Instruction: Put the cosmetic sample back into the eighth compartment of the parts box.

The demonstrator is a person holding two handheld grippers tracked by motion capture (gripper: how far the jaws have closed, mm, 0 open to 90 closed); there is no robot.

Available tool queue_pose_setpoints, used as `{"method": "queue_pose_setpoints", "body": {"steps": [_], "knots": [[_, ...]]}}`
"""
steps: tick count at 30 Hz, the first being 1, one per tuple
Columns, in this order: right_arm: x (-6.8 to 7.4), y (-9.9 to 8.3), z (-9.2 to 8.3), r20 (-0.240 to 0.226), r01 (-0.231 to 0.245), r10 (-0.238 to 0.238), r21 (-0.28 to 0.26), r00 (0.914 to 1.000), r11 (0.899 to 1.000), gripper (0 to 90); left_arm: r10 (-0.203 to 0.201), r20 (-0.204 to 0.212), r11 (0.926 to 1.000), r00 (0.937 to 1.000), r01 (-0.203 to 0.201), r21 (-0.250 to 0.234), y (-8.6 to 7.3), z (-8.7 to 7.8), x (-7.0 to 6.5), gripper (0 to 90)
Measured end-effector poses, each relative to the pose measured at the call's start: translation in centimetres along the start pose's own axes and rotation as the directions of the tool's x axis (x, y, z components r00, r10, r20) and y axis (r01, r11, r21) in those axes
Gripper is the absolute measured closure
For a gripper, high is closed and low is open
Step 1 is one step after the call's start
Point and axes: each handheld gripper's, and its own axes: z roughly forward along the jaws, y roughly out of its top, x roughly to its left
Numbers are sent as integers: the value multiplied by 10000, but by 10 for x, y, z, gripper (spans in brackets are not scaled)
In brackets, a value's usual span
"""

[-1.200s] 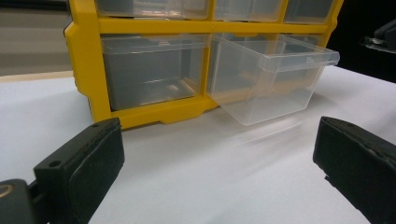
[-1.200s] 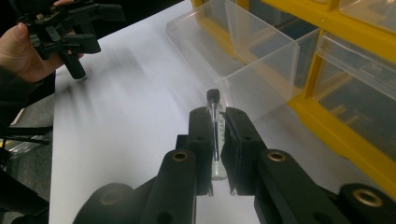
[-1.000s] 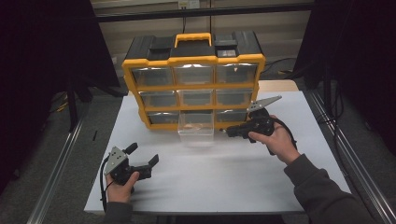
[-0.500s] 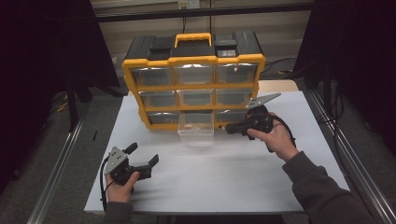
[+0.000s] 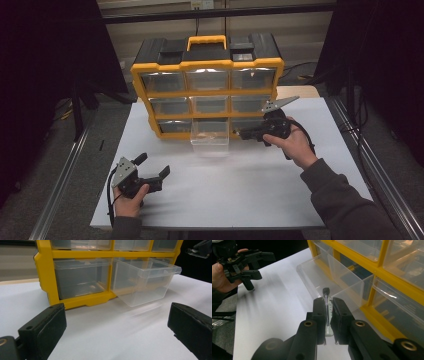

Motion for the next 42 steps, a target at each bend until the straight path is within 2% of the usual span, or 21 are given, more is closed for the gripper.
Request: {"method": "queue_pose_setpoints", "body": {"steps": [4, 11, 18, 19, 22, 27, 31, 42], "knots": [[-1, 2, 1, 38, 22, -22, -33, 10000, 10000, 815, -120, 20, 9999, 9999, 120, -27, 0, 0, -1, 20], [-1, 6, 2, 45, 48, -48, -3, 10000, 10000, 815, 17, -22, 10000, 10000, -17, -8, 0, 0, 0, 20], [0, 11, 5, 33, 122, -122, -22, 9999, 9999, 815, -101, -9, 9999, 9999, 101, -24, 0, 0, -1, 20], [0, 12, 6, 62, 160, -160, -4, 9999, 9999, 815, 16, -32, 10000, 10000, -16, 1, 0, 0, 0, 20], [0, 13, 7, 87, 141, -141, -21, 9999, 9999, 815, 31, -36, 10000, 10000, -31, 1, 0, 0, 0, 20], [-1, 15, 9, 128, 157, -156, -77, 9998, 9998, 815, -98, 0, 9999, 10000, 98, -25, 0, 0, -1, 20], [-1, 17, 11, 175, 202, -200, -117, 9996, 9997, 815, 23, 32, 10000, 10000, -23, -9, 0, 0, 0, 20], [1, 22, 17, 245, 314, -312, -92, 9992, 9995, 815, -84, 17, 10000, 10000, 84, -32, 0, 0, -1, 20]]}}
